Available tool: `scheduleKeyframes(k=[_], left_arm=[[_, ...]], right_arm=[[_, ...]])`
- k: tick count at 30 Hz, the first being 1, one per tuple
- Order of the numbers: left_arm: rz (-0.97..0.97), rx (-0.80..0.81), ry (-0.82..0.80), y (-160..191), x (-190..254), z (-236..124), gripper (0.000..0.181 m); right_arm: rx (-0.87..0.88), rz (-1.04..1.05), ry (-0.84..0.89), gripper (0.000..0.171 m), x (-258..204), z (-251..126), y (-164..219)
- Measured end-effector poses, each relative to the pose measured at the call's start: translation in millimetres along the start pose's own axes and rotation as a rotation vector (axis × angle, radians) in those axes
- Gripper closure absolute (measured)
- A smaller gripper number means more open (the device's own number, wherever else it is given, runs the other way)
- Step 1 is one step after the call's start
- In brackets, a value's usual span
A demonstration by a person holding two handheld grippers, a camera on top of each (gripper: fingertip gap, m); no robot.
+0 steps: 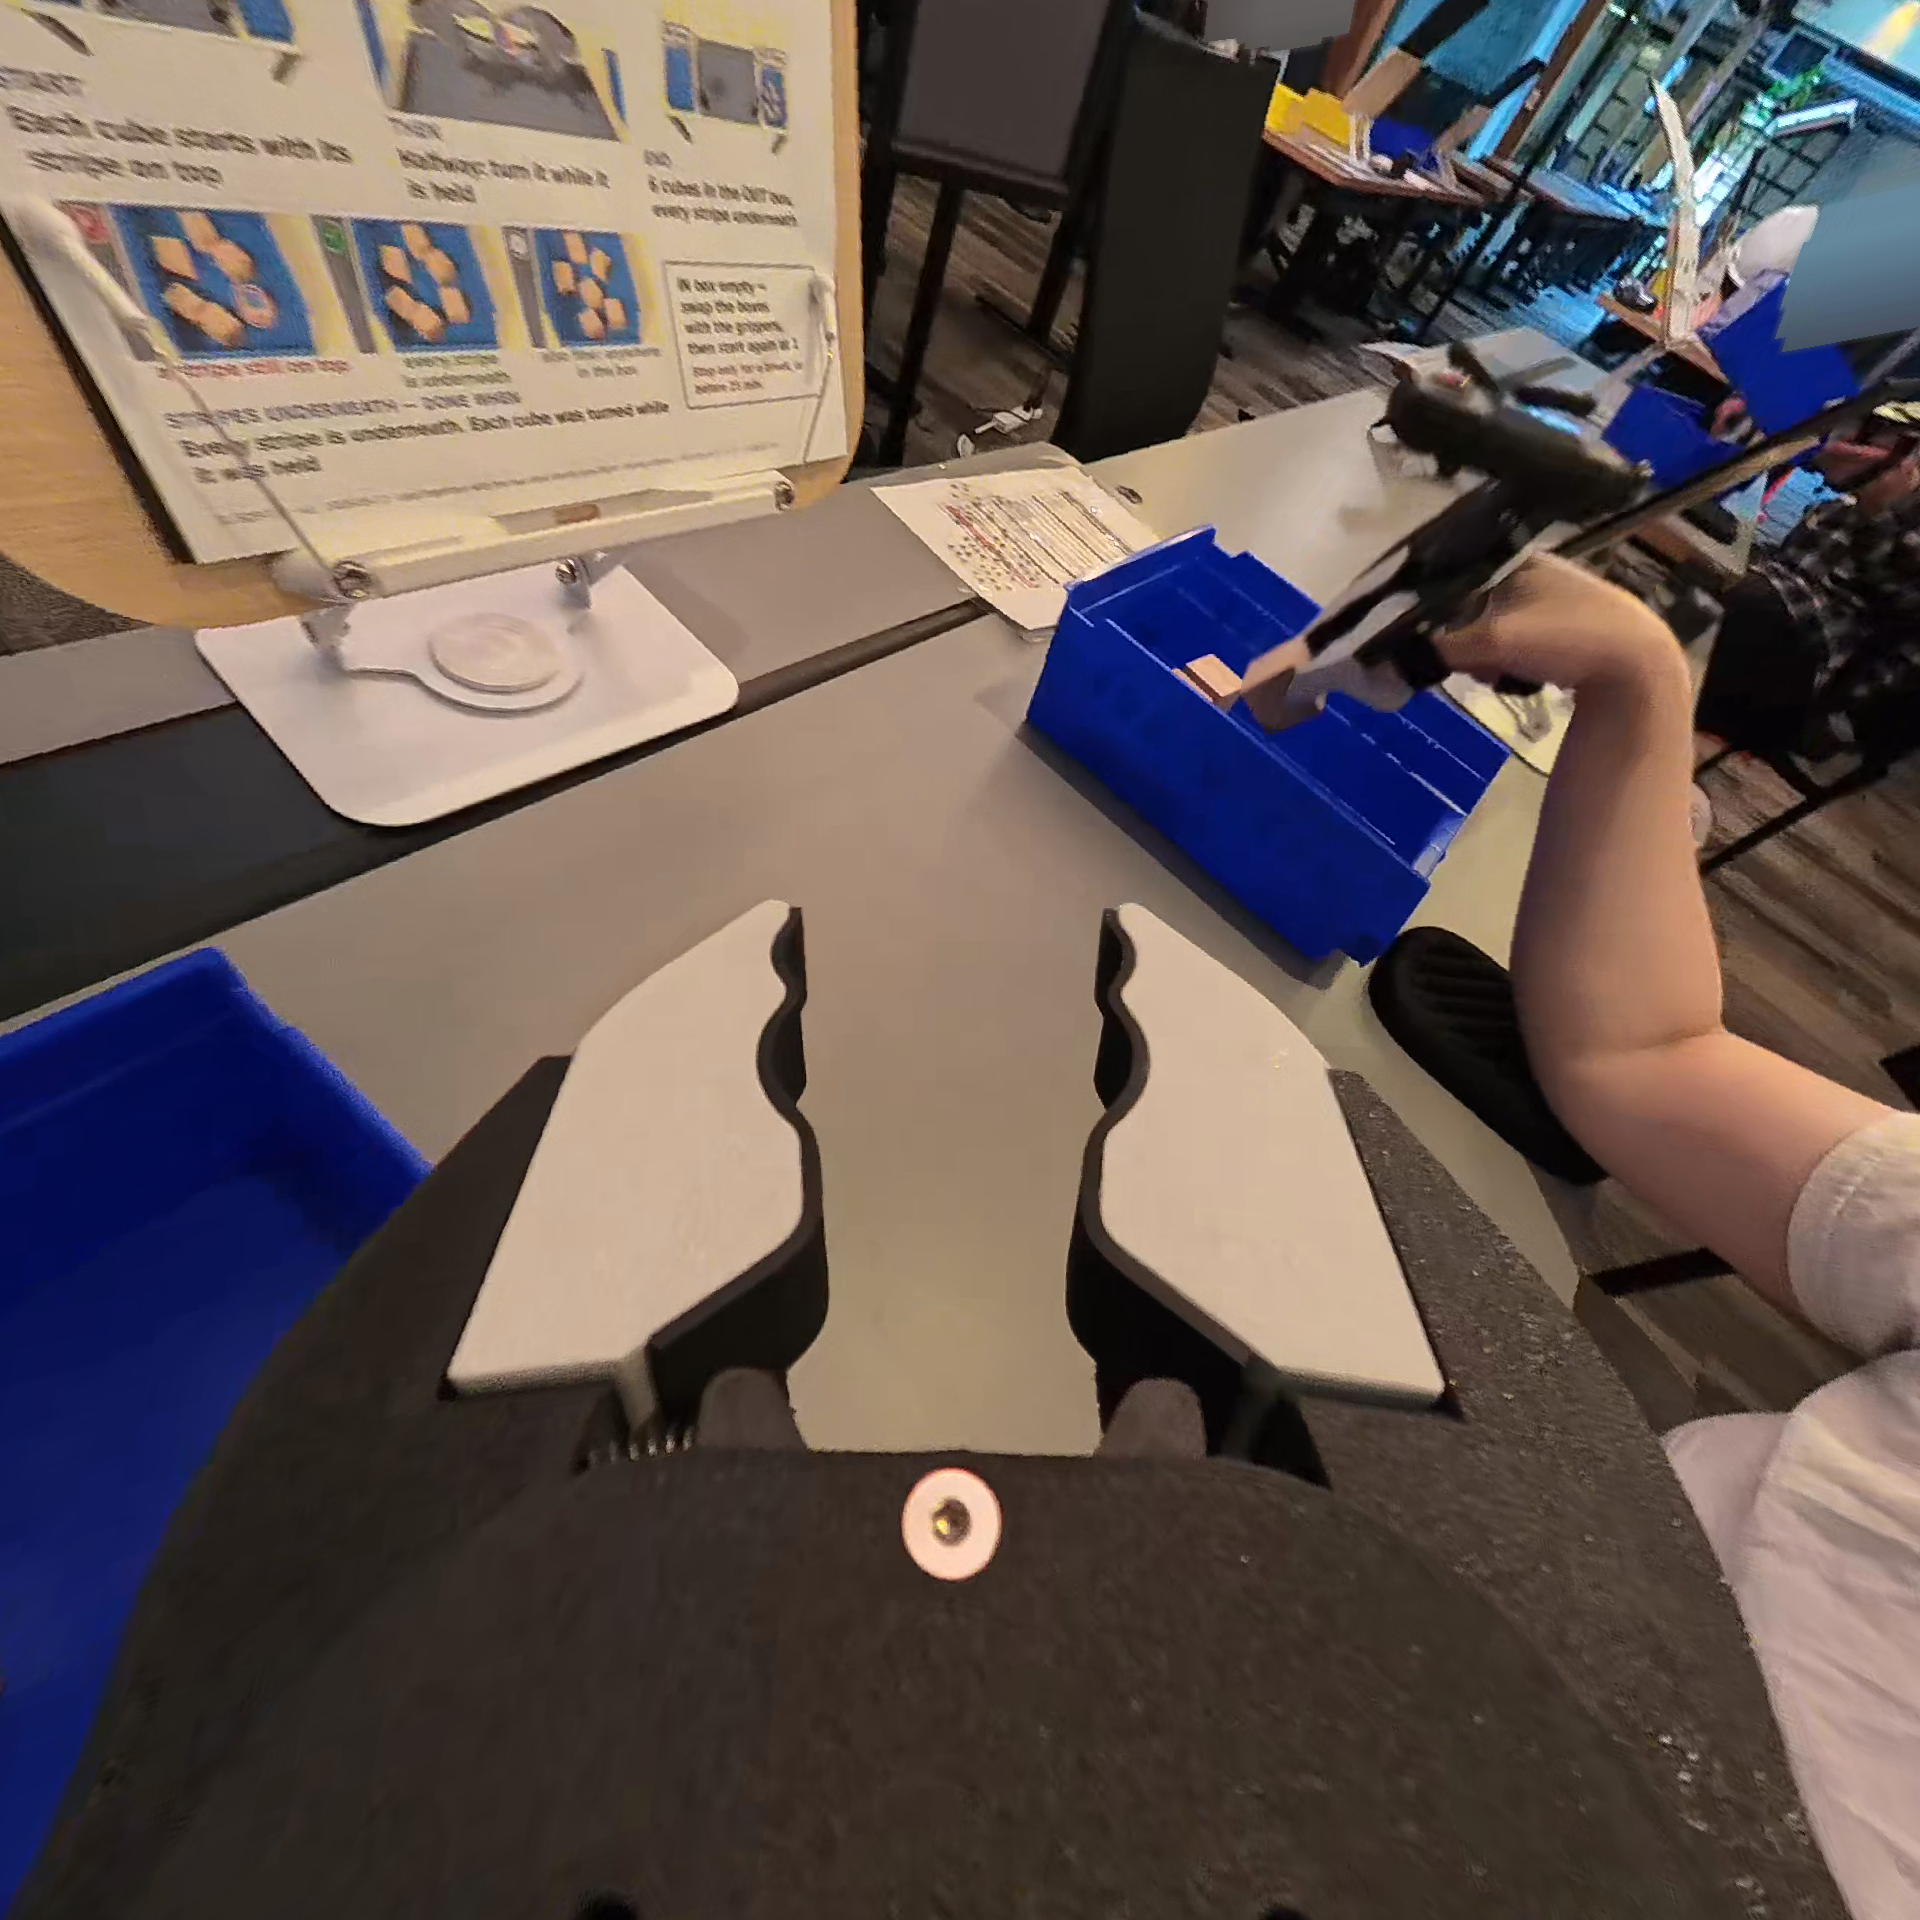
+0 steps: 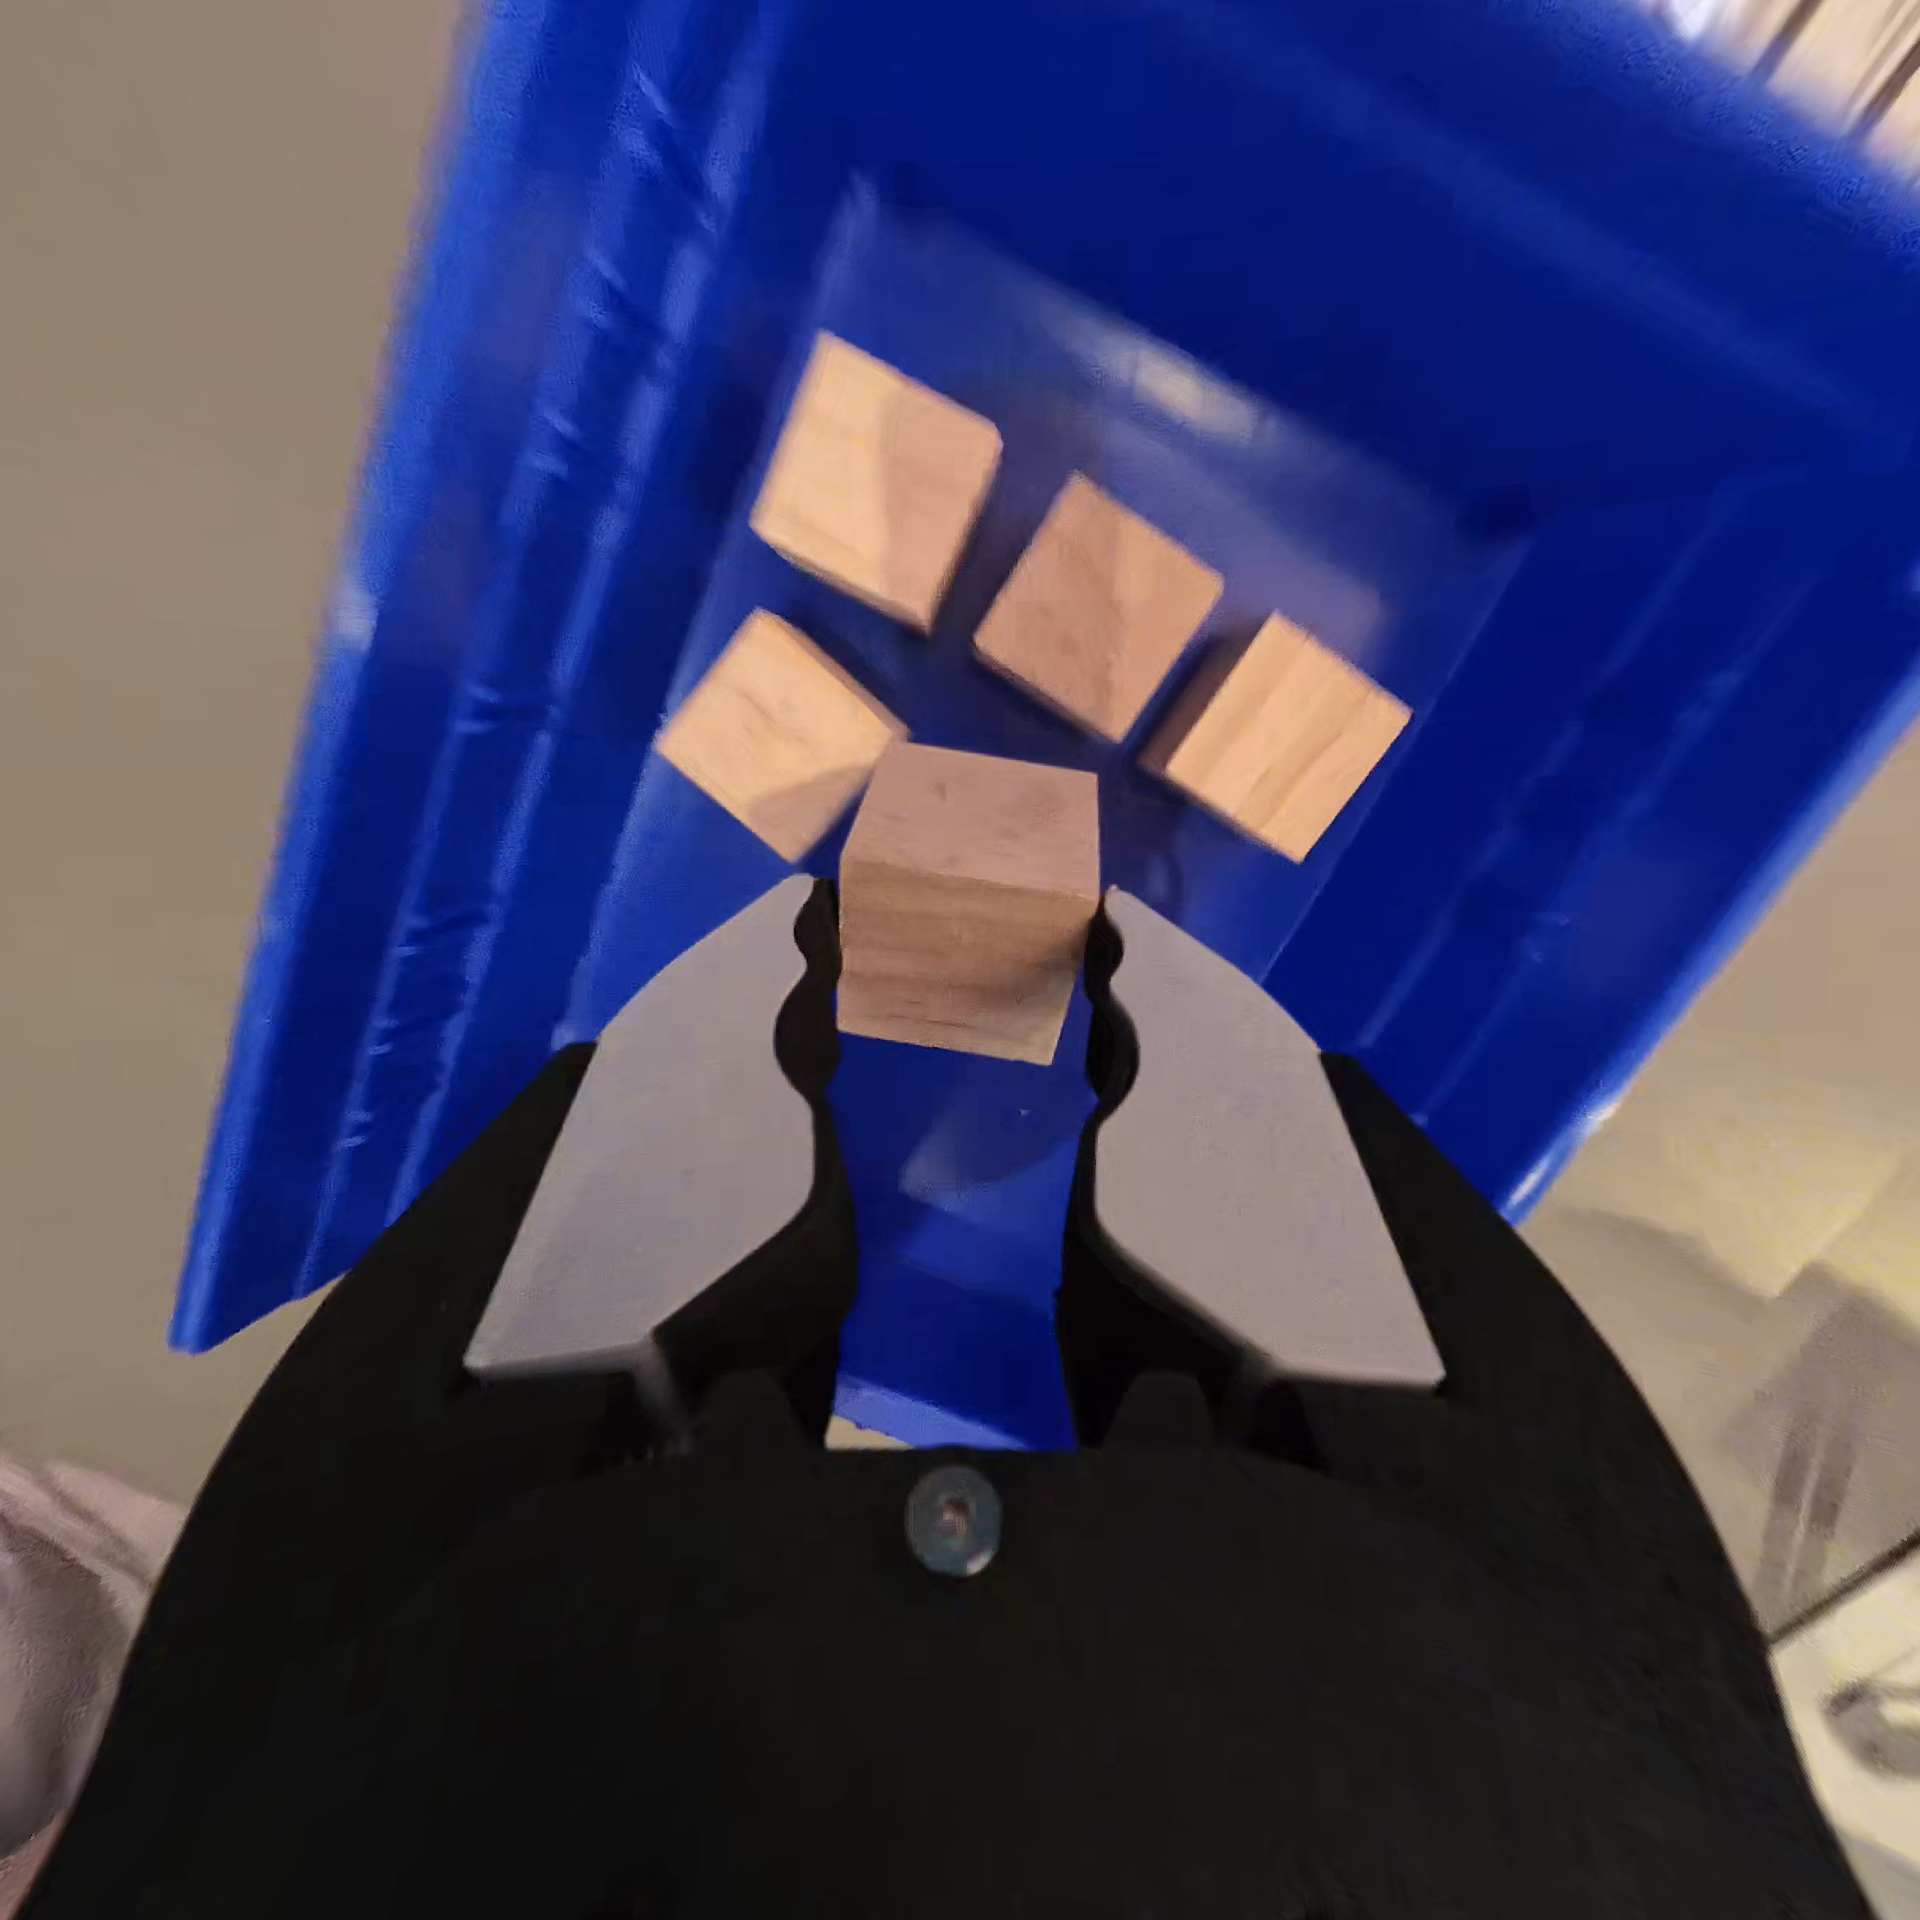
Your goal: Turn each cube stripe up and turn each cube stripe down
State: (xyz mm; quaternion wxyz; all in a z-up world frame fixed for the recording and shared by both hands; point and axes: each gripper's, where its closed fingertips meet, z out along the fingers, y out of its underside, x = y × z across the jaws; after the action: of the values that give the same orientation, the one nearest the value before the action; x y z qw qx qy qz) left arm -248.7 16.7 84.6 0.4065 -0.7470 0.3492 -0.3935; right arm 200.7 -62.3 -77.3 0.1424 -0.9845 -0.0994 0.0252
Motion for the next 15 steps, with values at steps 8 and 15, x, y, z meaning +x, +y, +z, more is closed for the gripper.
scheduleKeyframes(k=[8,15], left_arm=[[0.024,-0.026,-0.049,3,-3,-4,0.128],[0.034,-0.059,-0.059,9,-4,1,0.129]], right_arm=[[-0.245,0.083,0.01,0.125,4,44,22],[-0.218,0.099,0.004,0.125,6,53,13]])
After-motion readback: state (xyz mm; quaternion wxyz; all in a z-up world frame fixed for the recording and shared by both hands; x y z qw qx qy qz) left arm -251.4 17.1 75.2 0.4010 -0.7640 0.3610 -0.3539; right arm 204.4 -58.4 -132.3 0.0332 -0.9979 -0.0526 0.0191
